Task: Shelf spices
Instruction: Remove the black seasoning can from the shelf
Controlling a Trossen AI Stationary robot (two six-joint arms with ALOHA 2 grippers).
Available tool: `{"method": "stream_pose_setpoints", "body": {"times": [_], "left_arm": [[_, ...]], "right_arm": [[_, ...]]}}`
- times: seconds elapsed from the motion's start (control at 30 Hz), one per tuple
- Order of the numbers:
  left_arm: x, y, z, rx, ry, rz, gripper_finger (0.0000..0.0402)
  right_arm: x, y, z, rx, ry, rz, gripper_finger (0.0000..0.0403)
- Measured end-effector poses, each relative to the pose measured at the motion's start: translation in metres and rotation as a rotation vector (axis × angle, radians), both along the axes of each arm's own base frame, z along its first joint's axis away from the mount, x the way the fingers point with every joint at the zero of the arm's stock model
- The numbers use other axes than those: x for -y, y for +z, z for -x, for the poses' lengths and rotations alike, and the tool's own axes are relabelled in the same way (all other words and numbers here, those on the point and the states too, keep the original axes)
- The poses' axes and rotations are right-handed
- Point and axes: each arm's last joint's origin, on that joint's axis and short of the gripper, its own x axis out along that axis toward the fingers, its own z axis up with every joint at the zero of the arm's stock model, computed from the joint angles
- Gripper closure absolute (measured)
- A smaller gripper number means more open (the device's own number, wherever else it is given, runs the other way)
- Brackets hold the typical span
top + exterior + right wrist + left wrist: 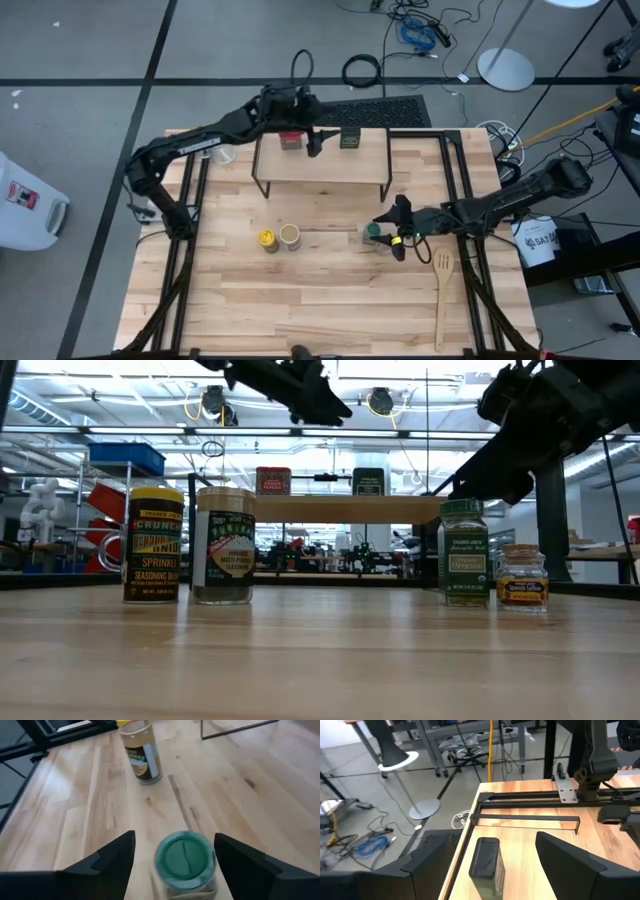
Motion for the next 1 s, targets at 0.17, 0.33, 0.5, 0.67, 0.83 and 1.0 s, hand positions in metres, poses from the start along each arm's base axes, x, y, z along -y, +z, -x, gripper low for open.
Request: {"method": "stream_pose_setpoints", "body": {"times": [0.17, 0.33, 0.5, 0.67, 0.83, 1.0], "left_arm": [[-0.017, -0.006, -0.011, -0.014, -0.046, 0.008, 0.0102], [-0.028, -0.019, -0.023, -0.037, -0.074, 0.029, 0.0102], [-0.032, -0.032, -0.031, -0.064, -0.079, 0.046, 0.0102], [-0.036, -0.046, -0.038, -0.112, -0.015, 0.012, 0.0102], [-0.036, -0.051, -0.042, -0.124, -0.011, -0.004, 0.0102], [-0.036, -0.055, -0.044, -0.135, -0.012, 0.001, 0.0102]], "right_arm": [[-0.008, 0.000, 0.002, 0.006, 0.016, -0.009, 0.0144], [-0.015, 0.003, 0.003, 0.036, 0.028, -0.002, 0.0144], [-0.018, 0.005, 0.002, 0.060, 0.043, -0.008, 0.0144], [-0.018, 0.005, 0.002, 0.066, 0.044, -0.006, 0.0144], [-0.018, 0.007, 0.002, 0.079, 0.051, 0.003, 0.0144], [-0.019, 0.009, 0.001, 0.102, 0.061, 0.017, 0.0145]]}}
